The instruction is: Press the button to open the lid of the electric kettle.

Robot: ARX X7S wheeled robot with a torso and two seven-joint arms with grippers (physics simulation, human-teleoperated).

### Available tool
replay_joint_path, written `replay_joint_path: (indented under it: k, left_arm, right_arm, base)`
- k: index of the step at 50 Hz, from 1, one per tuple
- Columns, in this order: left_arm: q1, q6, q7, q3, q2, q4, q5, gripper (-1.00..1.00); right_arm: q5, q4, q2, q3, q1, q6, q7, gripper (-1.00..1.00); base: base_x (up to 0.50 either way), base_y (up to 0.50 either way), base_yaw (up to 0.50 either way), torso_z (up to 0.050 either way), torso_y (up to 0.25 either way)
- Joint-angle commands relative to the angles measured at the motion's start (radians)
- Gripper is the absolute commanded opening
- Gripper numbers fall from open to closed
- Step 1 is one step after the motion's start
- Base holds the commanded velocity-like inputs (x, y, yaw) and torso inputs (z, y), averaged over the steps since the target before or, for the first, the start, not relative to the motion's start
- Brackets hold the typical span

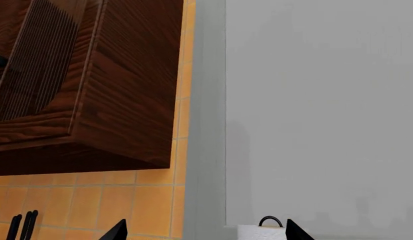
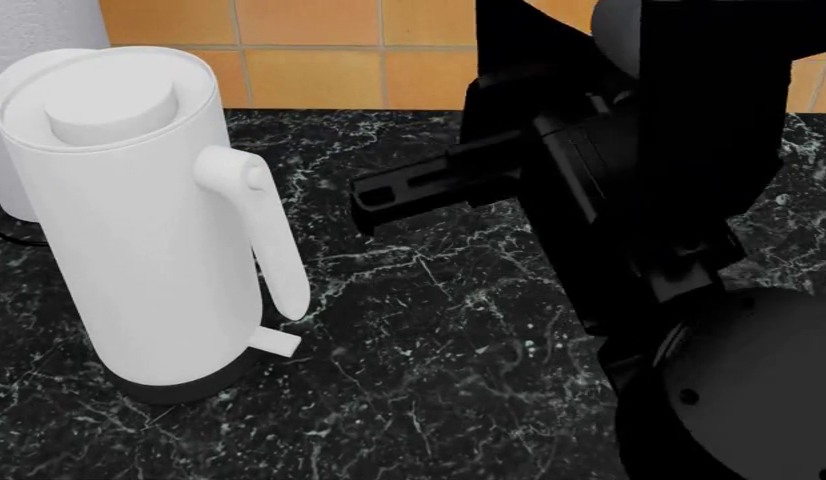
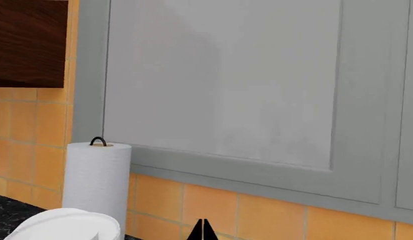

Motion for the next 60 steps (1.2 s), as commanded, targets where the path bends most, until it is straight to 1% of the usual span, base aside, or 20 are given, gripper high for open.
replay_joint_path:
  k: [1,5,9,11,22,32,41,51,60]
  left_arm:
    - [-0.013,-0.046,-0.003,-0.045,0.028,-0.027,0.011,1.0]
    - [-0.009,-0.036,-0.005,-0.039,0.027,-0.035,0.013,1.0]
    - [-0.01,-0.043,-0.007,-0.042,0.025,-0.029,0.009,1.0]
    - [-0.008,-0.042,-0.009,-0.04,0.025,-0.029,0.01,1.0]
    - [-0.006,-0.036,-0.016,-0.032,0.021,-0.036,0.008,1.0]
    - [-0.002,-0.032,-0.016,-0.038,0.018,-0.038,-0.002,1.0]
    - [0.0,-0.03,-0.021,-0.032,0.015,-0.036,-0.003,1.0]
    - [0.002,-0.025,-0.022,-0.043,0.012,-0.039,-0.015,1.0]
    - [0.004,-0.022,-0.025,-0.045,0.01,-0.042,-0.021,1.0]
  right_arm:
    - [0.077,0.24,-0.077,-0.067,0.171,0.153,-0.309,-1.0]
    - [0.115,0.302,-0.102,-0.078,0.178,0.165,-0.385,-1.0]
    - [0.103,0.384,-0.136,-0.14,0.207,0.218,-0.466,-1.0]
    - [0.087,0.411,-0.15,-0.147,0.205,0.205,-0.491,-1.0]
    - [0.09,0.402,-0.161,-0.189,0.19,0.239,-0.502,-1.0]
    - [0.049,0.456,-0.198,-0.242,0.207,0.258,-0.543,-1.0]
    - [0.017,0.521,-0.229,-0.257,0.217,0.242,-0.563,-1.0]
    - [-0.035,0.614,-0.295,-0.295,0.233,0.219,-0.607,-1.0]
    - [-0.049,0.627,-0.315,-0.315,0.217,0.208,-0.622,-1.0]
  base:
    - [0.0,0.0,0.0,0.0,0.0]
    - [0.0,0.0,0.0,0.0,0.0]
    - [0.0,0.0,0.0,0.0,0.0]
    - [0.0,0.0,0.0,0.0,0.0]
    - [0.0,0.0,0.0,0.0,0.0]
    - [0.0,0.0,0.0,0.0,0.0]
    - [0.0,0.0,0.0,0.0,0.0]
    - [0.0,0.0,0.0,0.0,0.0]
    - [0.0,0.0,0.0,0.0,0.0]
